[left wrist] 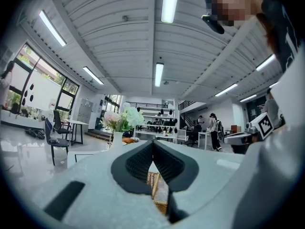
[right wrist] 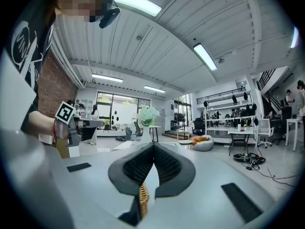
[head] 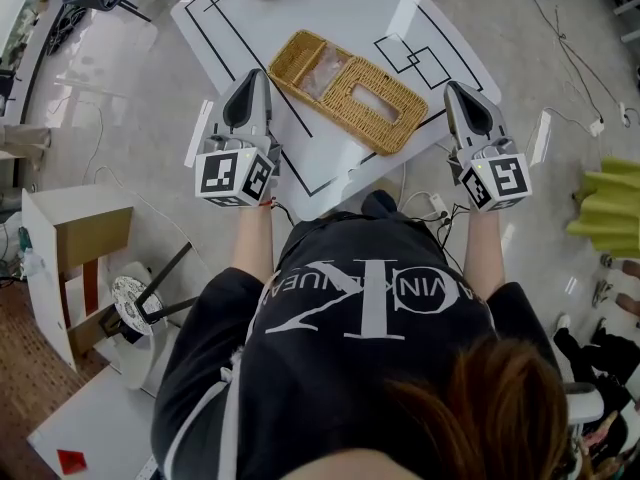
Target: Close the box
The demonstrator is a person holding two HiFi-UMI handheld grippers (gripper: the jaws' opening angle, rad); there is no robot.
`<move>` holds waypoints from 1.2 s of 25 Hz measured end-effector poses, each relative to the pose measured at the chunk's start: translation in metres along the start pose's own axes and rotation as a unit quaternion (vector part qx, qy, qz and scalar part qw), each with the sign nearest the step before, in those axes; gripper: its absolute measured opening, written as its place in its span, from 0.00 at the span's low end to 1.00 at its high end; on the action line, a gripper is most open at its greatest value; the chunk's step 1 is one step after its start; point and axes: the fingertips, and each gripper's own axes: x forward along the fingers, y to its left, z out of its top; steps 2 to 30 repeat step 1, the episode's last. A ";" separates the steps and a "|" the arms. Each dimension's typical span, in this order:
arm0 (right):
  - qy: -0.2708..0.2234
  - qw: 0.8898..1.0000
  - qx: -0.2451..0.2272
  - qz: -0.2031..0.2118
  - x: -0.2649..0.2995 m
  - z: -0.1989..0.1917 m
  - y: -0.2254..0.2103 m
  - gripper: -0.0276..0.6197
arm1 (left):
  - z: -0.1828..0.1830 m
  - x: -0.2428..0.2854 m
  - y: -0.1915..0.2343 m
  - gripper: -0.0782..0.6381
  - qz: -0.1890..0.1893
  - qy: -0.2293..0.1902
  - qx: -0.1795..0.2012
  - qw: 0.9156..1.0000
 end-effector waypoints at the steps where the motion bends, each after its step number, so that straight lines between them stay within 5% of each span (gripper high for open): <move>1: 0.001 1.000 0.001 0.000 0.001 -0.001 0.000 0.04 | -0.001 0.001 0.000 0.12 0.000 0.001 0.000 1.000; 30: 0.001 1.000 0.001 0.000 0.001 -0.001 0.000 0.04 | -0.001 0.001 0.000 0.12 0.000 0.001 0.000 1.000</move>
